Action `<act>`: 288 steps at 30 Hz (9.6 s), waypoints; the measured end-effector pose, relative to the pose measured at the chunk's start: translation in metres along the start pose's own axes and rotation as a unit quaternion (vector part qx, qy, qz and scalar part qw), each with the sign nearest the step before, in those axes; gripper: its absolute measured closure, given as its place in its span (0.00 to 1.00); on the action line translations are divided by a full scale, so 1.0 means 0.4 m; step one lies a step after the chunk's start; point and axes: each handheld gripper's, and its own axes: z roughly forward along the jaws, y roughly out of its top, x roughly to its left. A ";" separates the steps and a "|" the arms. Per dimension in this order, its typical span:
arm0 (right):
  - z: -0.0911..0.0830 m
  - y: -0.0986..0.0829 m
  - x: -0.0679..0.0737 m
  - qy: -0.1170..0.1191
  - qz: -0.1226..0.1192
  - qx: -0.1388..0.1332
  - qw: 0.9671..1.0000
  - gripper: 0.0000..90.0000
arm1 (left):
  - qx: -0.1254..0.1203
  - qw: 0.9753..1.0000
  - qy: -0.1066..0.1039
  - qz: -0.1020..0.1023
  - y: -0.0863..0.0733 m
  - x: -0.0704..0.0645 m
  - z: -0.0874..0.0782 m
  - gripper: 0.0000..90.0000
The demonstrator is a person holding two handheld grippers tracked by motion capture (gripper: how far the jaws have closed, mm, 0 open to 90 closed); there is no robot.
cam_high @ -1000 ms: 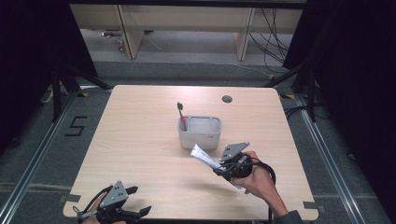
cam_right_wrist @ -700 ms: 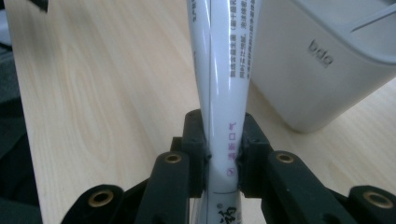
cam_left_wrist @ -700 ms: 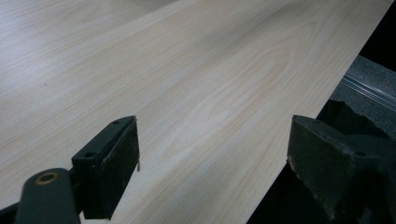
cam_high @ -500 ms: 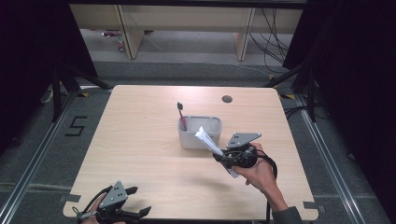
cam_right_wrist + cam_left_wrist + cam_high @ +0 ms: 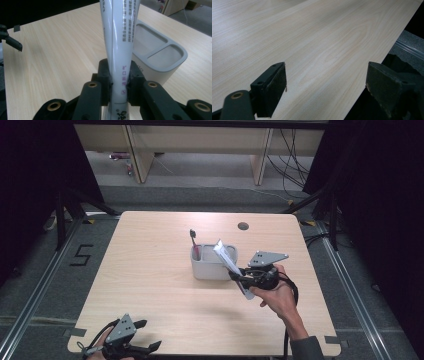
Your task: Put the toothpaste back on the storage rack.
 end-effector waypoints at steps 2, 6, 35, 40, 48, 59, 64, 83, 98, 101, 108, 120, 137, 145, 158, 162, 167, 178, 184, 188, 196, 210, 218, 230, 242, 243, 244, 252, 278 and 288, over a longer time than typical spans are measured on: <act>0.001 0.006 -0.004 0.006 0.002 -0.006 1.000 0.85 | 0.001 1.000 -0.001 -0.001 0.000 -0.001 0.001 0.18; -0.002 0.021 -0.011 0.001 0.004 -0.020 1.000 0.85 | 0.004 1.000 0.001 0.004 0.000 0.001 0.000 0.18; 0.041 0.103 -0.037 -0.019 0.024 -0.108 0.994 0.85 | 0.007 1.000 -0.004 0.006 0.000 -0.002 -0.001 0.18; 0.060 0.118 -0.043 -0.020 0.035 -0.113 0.993 0.85 | 0.008 1.000 -0.006 0.008 0.000 -0.002 -0.001 0.18; 0.089 0.144 -0.055 -0.025 0.041 -0.124 0.991 0.85 | 0.011 1.000 0.000 0.015 -0.001 -0.001 -0.002 0.18; 0.137 0.174 -0.080 -0.033 0.049 -0.132 0.990 0.85 | 0.003 1.000 -0.010 0.004 -0.002 -0.005 0.000 0.18; 0.157 0.180 -0.089 -0.032 0.046 -0.139 0.989 0.85 | 0.002 1.000 -0.010 0.004 -0.002 -0.005 0.000 0.18; 0.222 0.165 -0.112 -0.049 0.061 -0.130 0.988 0.85 | 0.005 1.000 -0.011 0.003 -0.003 -0.006 -0.001 0.18; 0.273 0.123 -0.113 -0.051 0.072 -0.105 0.990 0.85 | 0.011 1.000 -0.013 0.003 -0.003 -0.007 -0.003 0.18; 0.283 0.115 -0.114 -0.045 0.061 -0.106 0.991 0.85 | 0.008 1.000 -0.015 0.001 -0.004 -0.007 -0.001 0.18; 0.290 0.097 -0.112 -0.048 0.065 -0.095 0.992 0.85 | 0.007 1.000 -0.015 0.005 -0.005 -0.007 -0.001 0.18; 0.305 0.092 -0.104 -0.052 0.054 -0.081 0.994 0.84 | 0.010 1.000 -0.007 0.008 -0.005 -0.008 -0.001 0.18; 0.309 0.077 -0.104 -0.056 0.057 -0.051 0.996 0.80 | 0.015 1.000 -0.013 0.009 -0.004 -0.011 -0.002 0.18; 0.288 0.081 -0.108 -0.055 0.066 -0.086 0.993 0.69 | 0.005 1.000 -0.021 0.006 -0.006 -0.010 0.000 0.18; 0.233 0.097 -0.100 -0.047 0.077 -0.098 0.991 0.63 | 0.008 1.000 -0.014 0.011 -0.004 -0.007 -0.003 0.18; 0.220 0.100 -0.097 -0.043 0.070 -0.099 0.992 0.62 | 0.011 1.000 -0.012 0.024 -0.002 -0.003 -0.004 0.18; 0.205 0.101 -0.093 -0.045 0.075 -0.097 0.991 0.61 | 0.003 1.000 -0.017 0.005 -0.004 -0.009 -0.001 0.18; 0.179 0.099 -0.094 -0.045 0.068 -0.105 0.991 0.59 | 0.004 1.000 -0.009 0.009 -0.004 -0.008 -0.001 0.18; 0.167 0.098 -0.090 -0.046 0.069 -0.102 0.991 0.58 | 0.006 1.000 -0.009 0.009 -0.005 -0.008 -0.002 0.18; 0.158 0.096 -0.089 -0.047 0.071 -0.104 0.991 0.53 | 0.007 1.000 -0.010 0.007 -0.004 -0.009 -0.002 0.18; 0.136 0.084 -0.085 -0.055 0.093 -0.105 0.989 0.42 | 0.009 1.000 -0.009 0.011 -0.004 -0.007 -0.003 0.18; 0.082 0.036 -0.082 -0.063 0.103 -0.109 0.987 0.33 | 0.007 1.000 -0.009 0.006 -0.005 -0.008 -0.002 0.18; 0.062 0.012 -0.069 -0.067 0.113 -0.111 0.985 0.30 | 0.006 1.000 -0.009 0.005 -0.005 -0.008 -0.002 0.18; 0.042 -0.022 -0.063 -0.066 0.113 -0.105 0.986 0.30 | 0.001 1.000 -0.014 0.012 -0.006 -0.009 -0.001 0.18; 0.008 -0.057 -0.055 -0.072 0.121 -0.100 0.985 0.28 | 0.004 1.000 -0.012 0.013 -0.004 -0.010 0.000 0.18; 0.007 -0.060 -0.053 -0.068 0.124 -0.100 0.985 0.28 | 0.004 1.000 -0.014 0.013 -0.003 -0.009 0.001 0.18; 0.005 -0.063 -0.052 -0.071 0.124 -0.099 0.985 0.28 | 0.007 1.000 -0.016 0.014 -0.002 -0.009 0.001 0.18; 0.005 -0.096 -0.043 -0.063 0.124 -0.095 0.986 0.26 | 0.010 1.000 -0.012 0.013 0.001 -0.011 0.000 0.18; -0.020 -0.177 0.016 -0.045 0.144 -0.075 0.986 0.24 | 0.008 1.000 -0.014 0.013 0.004 -0.009 0.004 0.18; -0.038 -0.232 0.042 -0.038 0.146 -0.052 0.987 0.23 | 0.004 1.000 -0.014 0.014 0.000 -0.010 0.006 0.18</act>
